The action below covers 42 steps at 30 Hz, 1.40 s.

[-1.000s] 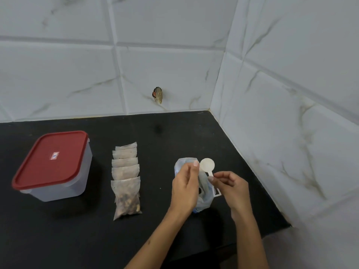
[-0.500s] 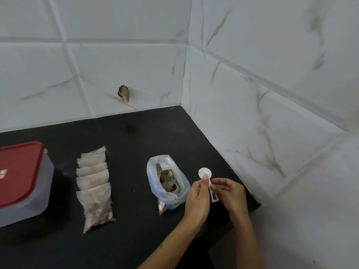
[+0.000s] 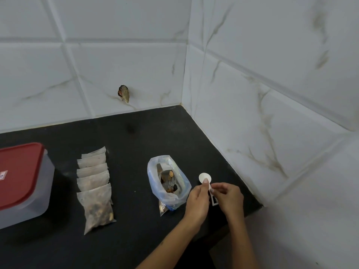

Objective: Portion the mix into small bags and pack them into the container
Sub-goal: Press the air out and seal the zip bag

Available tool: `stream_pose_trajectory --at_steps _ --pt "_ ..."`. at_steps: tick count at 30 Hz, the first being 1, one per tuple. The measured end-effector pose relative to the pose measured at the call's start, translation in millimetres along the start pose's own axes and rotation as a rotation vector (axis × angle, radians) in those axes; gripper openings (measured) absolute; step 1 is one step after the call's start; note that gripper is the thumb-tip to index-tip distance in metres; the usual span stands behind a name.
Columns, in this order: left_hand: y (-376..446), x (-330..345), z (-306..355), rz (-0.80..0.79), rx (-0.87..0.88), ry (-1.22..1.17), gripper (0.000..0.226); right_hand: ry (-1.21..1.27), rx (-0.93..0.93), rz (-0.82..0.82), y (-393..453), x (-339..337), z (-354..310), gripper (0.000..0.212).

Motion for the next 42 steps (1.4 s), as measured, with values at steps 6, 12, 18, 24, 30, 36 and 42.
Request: stream_pose_trajectory --at_steps 6,12,18,24,30,36,42 --pt "-29 -29 54 0.088 0.382 0.115 0.017 -0.064 -0.067 0.118 -1 -17 -23 0.016" --pt "-53 -93 72 0.715 0.429 0.081 0.035 0.000 -0.152 -0.025 -12 14 -68 0.021" --pt "-45 -117 38 0.535 -0.173 -0.146 0.065 -0.202 -0.010 -0.291 -21 50 -77 0.023" --pt "-42 -122 19 0.330 -0.243 -0.415 0.021 0.016 0.086 -0.333 -21 57 -73 0.013" --pt "-51 -128 23 0.214 -0.168 -0.637 0.031 0.586 0.287 -0.439 -33 59 -77 0.013" --pt "-58 -135 31 0.120 -0.156 -0.802 0.017 1.114 0.442 -0.555 -36 60 -76 0.027" --pt "-55 -145 27 0.193 -0.106 -0.486 0.019 0.755 0.310 -0.681 -41 61 -75 0.029"
Point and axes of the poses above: each hand's wrist, its own y-axis towards the middle knuckle, its own x-axis out of the palm, z = x × y, the point moved 4 cm from there along y, towards the middle knuckle, and after that the axes turned 8 degrees about -x, right-handed, at the moved point
